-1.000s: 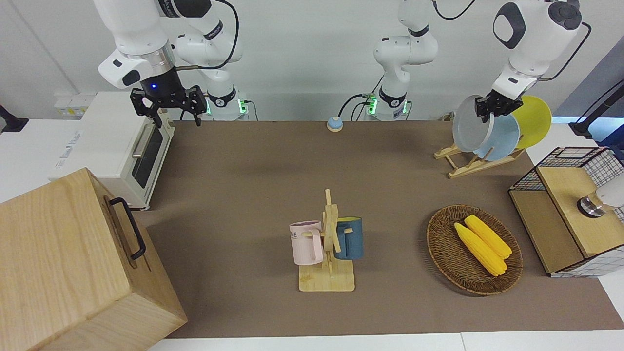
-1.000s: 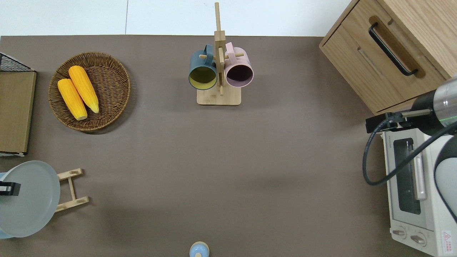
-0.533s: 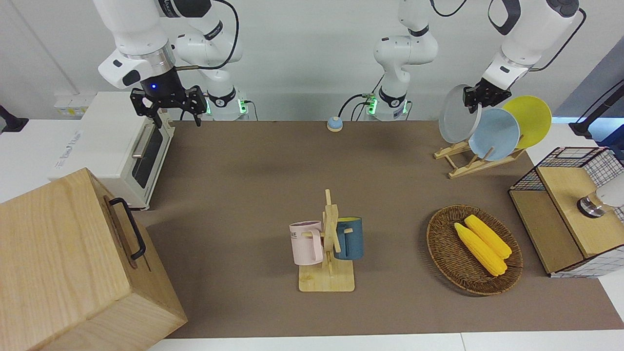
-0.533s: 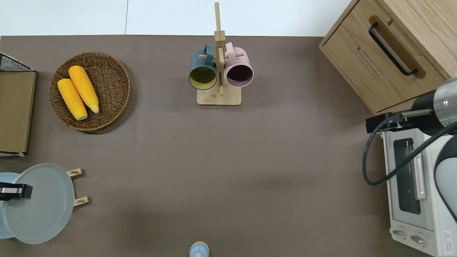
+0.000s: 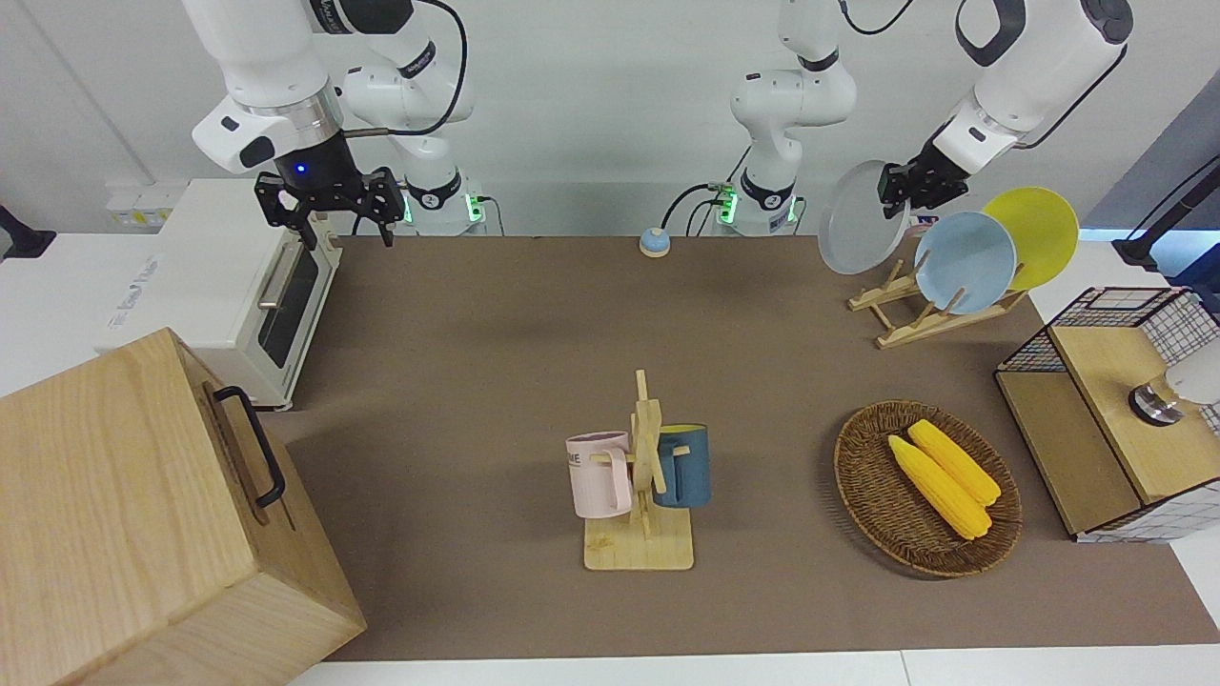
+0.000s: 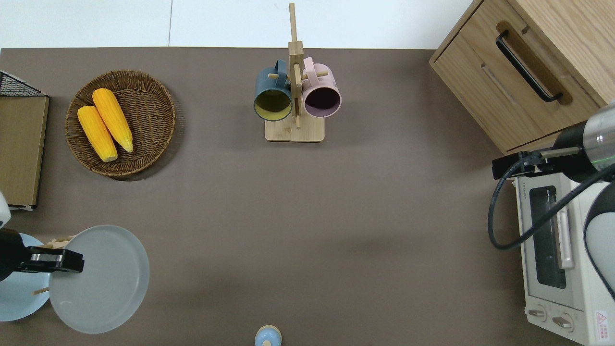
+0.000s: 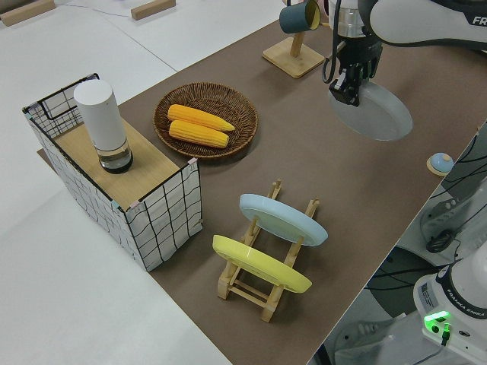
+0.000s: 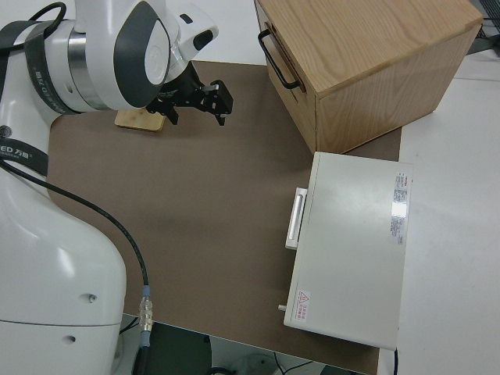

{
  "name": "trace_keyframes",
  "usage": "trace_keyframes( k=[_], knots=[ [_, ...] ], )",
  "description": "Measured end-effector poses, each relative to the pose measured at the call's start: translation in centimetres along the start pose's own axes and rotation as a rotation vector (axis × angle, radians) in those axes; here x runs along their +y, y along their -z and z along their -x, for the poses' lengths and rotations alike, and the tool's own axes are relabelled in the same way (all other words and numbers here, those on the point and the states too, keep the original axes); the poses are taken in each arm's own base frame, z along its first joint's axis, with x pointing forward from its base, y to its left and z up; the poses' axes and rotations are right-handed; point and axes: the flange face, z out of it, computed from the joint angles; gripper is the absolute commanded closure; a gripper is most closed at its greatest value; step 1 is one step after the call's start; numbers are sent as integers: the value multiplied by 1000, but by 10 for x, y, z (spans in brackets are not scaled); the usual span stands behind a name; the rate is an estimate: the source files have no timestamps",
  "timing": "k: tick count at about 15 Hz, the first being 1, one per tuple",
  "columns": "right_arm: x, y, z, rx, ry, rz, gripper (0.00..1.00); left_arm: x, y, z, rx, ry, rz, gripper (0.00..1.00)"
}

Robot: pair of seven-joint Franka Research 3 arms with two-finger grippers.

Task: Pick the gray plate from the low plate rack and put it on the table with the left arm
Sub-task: 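Carry the plate away from the rack and lower it onto the table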

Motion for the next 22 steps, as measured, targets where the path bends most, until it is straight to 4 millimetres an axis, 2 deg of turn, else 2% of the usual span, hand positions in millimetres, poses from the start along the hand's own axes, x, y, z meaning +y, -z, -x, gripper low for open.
trace_keyframes(
  k=[3,8,17,22],
  knots=[
    [0,0,0,0,0,0,17,1,-36,-13,-67,-19,93,1000],
    [0,0,0,0,0,0,17,-4,-75,-30,-84,-61,165,1000],
    [0,0,0,0,0,0,17,-20,-142,-37,0,-100,233,1000],
    [0,0,0,0,0,0,17,-28,-177,-34,39,-127,255,1000]
  ],
)
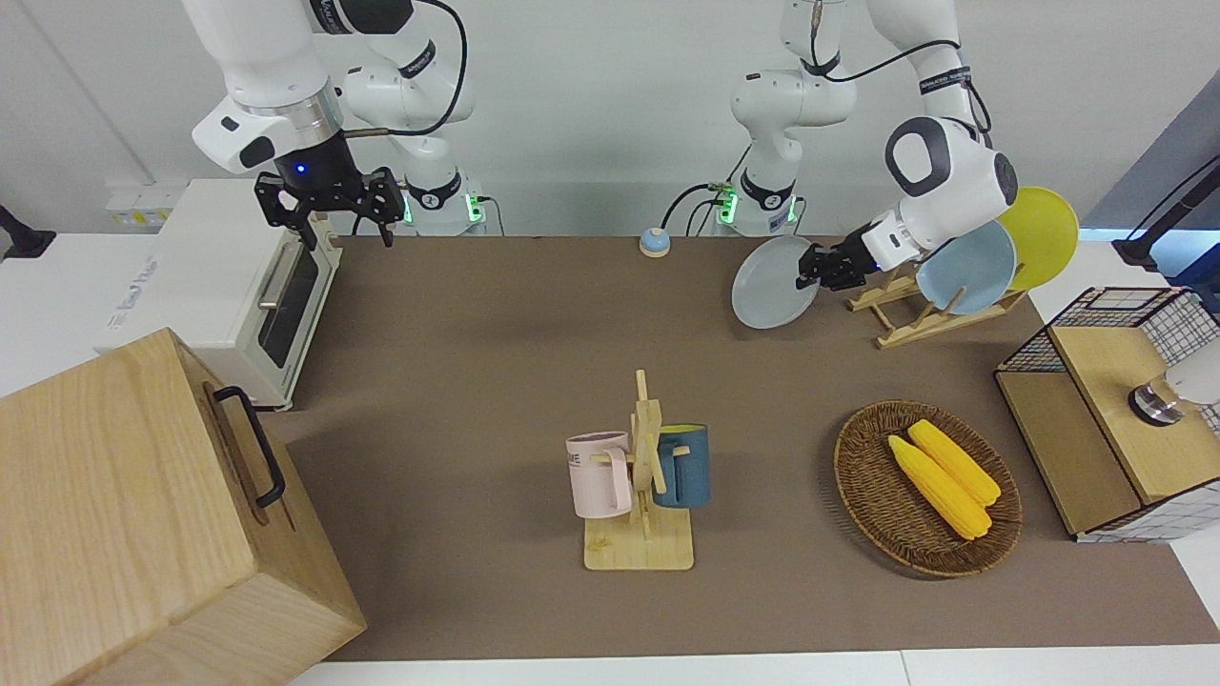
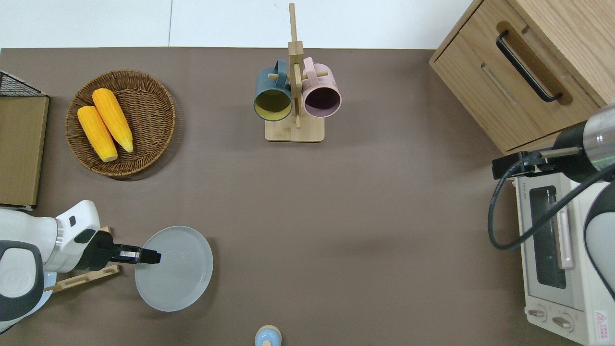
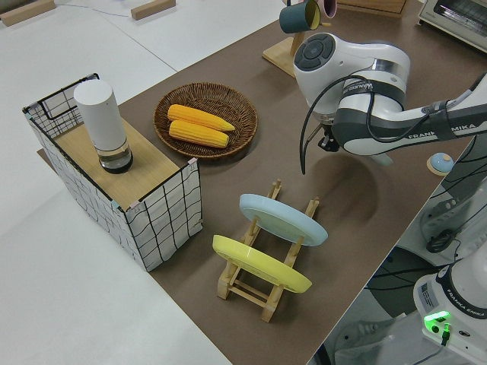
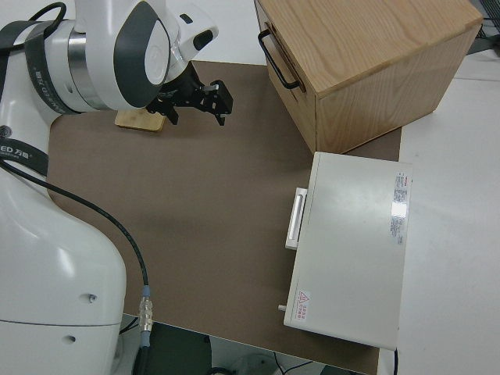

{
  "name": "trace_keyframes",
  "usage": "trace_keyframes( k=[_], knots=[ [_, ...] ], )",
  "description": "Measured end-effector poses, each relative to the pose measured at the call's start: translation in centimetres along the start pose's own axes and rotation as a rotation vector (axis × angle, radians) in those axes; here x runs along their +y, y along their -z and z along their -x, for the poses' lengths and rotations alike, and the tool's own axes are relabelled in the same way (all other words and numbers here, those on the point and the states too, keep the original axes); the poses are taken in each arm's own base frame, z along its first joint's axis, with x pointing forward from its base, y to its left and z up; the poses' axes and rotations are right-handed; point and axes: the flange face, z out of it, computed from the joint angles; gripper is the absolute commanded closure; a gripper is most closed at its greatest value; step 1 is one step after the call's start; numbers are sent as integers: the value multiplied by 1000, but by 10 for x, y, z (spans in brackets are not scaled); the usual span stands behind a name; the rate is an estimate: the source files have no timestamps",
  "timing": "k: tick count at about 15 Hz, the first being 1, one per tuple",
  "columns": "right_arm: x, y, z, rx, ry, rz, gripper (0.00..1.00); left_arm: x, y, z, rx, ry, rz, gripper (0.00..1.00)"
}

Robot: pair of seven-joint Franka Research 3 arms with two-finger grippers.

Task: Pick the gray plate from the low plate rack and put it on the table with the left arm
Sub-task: 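Carry the plate away from the rack and lower it onto the table, then open the left gripper and withdraw it from the plate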

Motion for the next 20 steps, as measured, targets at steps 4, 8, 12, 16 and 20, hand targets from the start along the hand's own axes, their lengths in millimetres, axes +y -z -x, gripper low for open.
trace_keyframes(
  k=[4,8,12,16,20],
  knots=[
    [0,0,0,0,0,0,17,-4,-18,1,25,-27,-34,1000],
    [0,0,0,0,0,0,17,-10,-22,4,56,-38,-51,1000],
    [0,0,0,0,0,0,17,-12,-24,7,88,-50,-69,1000],
    [0,0,0,0,0,0,17,-11,-31,7,96,-56,-84,7],
    [0,0,0,0,0,0,17,-11,-44,6,87,-62,-100,0]
  ],
)
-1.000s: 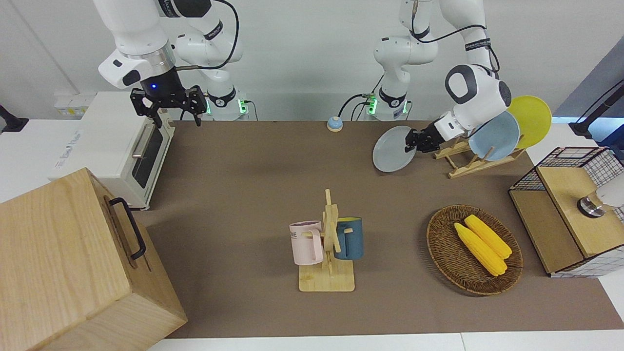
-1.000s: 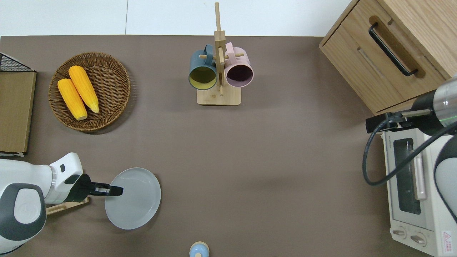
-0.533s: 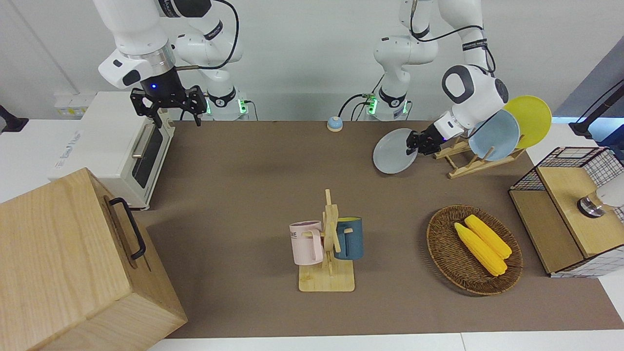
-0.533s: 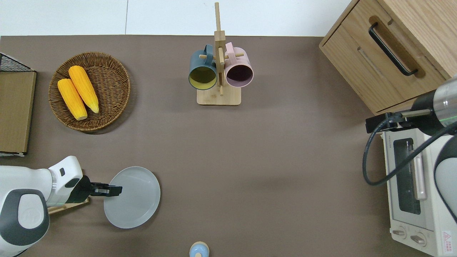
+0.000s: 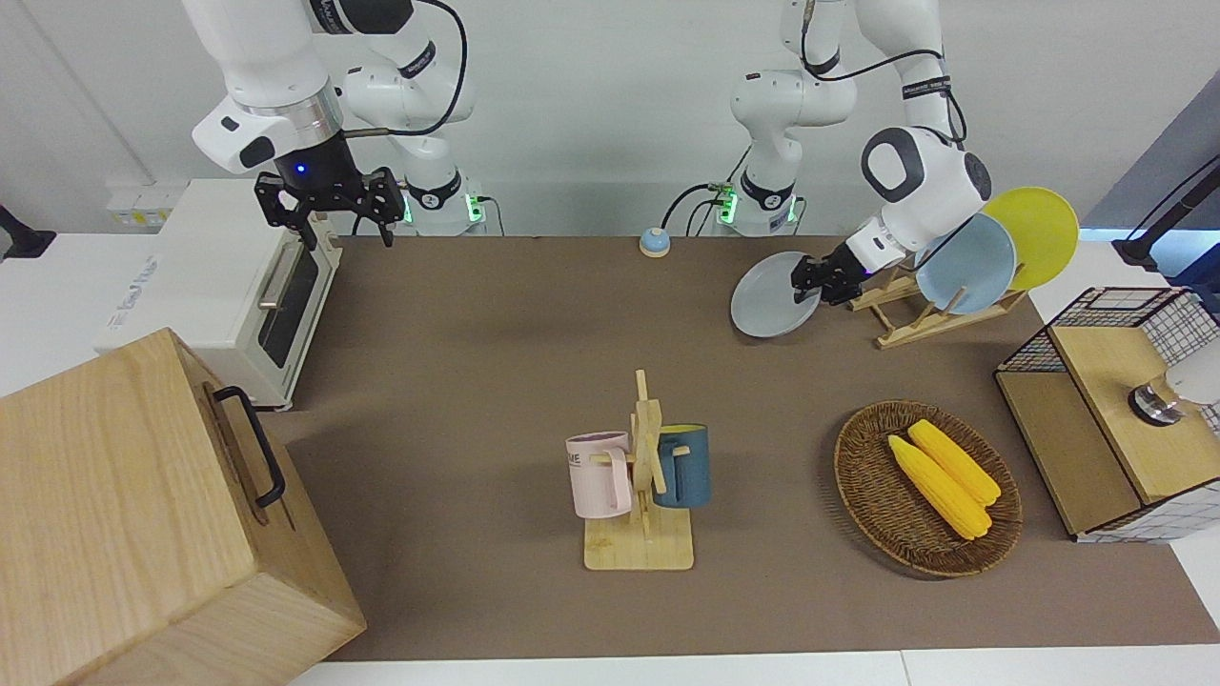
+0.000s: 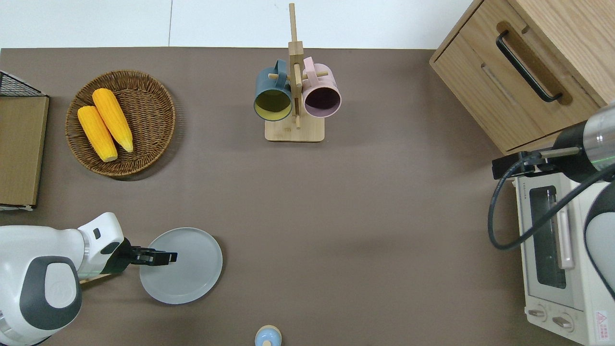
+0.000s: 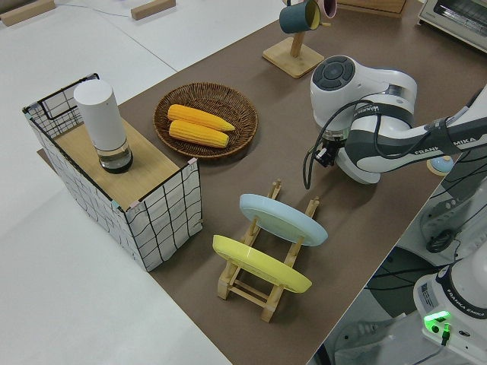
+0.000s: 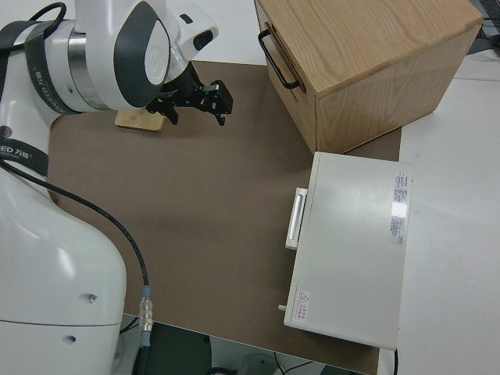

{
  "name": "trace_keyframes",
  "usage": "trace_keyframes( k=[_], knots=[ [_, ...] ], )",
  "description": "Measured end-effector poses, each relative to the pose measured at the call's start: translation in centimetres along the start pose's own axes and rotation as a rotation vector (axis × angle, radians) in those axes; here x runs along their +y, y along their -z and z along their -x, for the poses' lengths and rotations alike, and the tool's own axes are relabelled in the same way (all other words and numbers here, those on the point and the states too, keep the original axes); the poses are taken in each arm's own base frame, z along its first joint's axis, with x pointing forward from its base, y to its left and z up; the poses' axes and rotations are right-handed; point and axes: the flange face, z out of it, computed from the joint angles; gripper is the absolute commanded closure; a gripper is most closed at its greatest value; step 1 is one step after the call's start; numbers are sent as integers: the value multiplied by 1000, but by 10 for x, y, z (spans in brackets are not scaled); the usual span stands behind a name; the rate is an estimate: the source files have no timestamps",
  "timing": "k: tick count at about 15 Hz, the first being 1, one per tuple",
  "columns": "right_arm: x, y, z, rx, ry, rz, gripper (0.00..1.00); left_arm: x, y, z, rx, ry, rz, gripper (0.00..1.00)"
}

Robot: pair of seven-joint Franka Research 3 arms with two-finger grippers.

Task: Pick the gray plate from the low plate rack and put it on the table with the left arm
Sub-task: 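Open the left gripper and withdraw it from the plate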

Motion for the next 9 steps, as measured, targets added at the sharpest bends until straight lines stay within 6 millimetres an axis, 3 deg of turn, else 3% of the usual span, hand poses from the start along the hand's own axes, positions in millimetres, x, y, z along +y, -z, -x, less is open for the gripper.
trace_keyframes(
  k=[5,9],
  knots=[
    [0,0,0,0,0,0,17,0,6,-4,14,-19,-22,0],
    [0,0,0,0,0,0,17,8,37,-18,51,-36,-89,0]
  ],
)
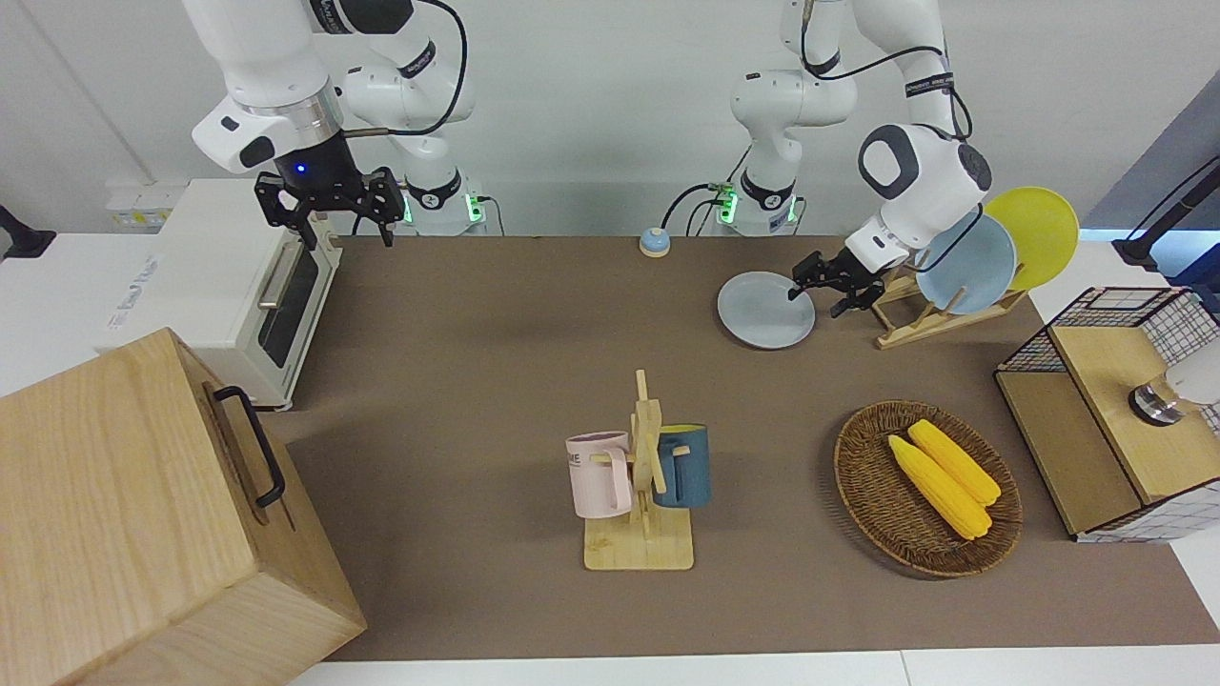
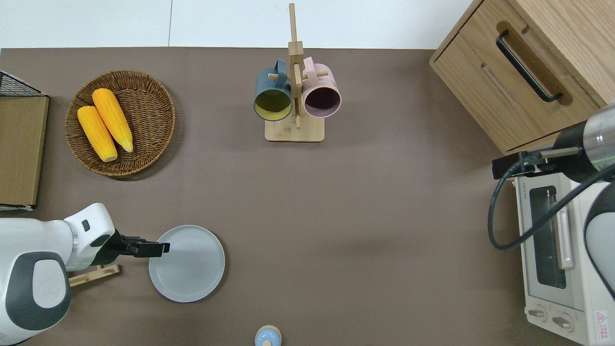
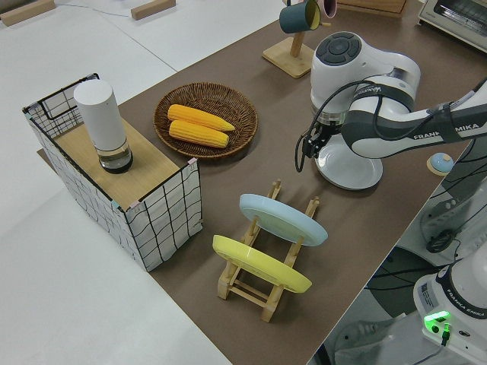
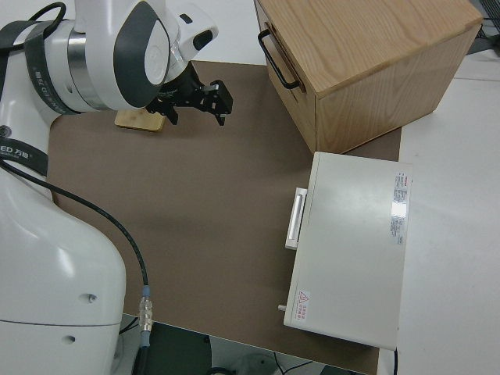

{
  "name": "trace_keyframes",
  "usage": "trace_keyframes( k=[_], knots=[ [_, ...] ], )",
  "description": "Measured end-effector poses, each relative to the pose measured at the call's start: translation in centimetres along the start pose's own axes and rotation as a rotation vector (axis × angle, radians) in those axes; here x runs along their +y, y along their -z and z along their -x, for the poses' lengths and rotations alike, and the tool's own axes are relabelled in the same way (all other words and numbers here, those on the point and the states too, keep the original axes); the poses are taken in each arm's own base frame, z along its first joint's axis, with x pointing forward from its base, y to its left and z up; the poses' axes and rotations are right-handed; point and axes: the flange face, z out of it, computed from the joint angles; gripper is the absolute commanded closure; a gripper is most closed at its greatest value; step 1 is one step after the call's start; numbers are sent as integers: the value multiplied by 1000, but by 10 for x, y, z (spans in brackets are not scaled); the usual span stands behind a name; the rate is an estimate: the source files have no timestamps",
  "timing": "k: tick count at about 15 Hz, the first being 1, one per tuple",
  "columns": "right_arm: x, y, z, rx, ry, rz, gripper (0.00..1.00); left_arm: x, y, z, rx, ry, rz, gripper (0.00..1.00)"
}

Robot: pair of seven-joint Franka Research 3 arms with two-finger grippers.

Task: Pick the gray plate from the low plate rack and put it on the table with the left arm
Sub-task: 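Open the left gripper and withdraw it from the plate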

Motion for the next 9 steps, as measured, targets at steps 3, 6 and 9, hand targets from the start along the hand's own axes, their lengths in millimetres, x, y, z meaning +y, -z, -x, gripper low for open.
trace_keyframes(
  k=[3,6,9],
  knots=[
    [0,0,0,0,0,0,17,16,35,-14,12,43,-73,0],
    [0,0,0,0,0,0,17,53,97,-31,-43,56,-175,0],
    [0,0,0,0,0,0,17,83,148,-41,-42,112,-221,0]
  ],
)
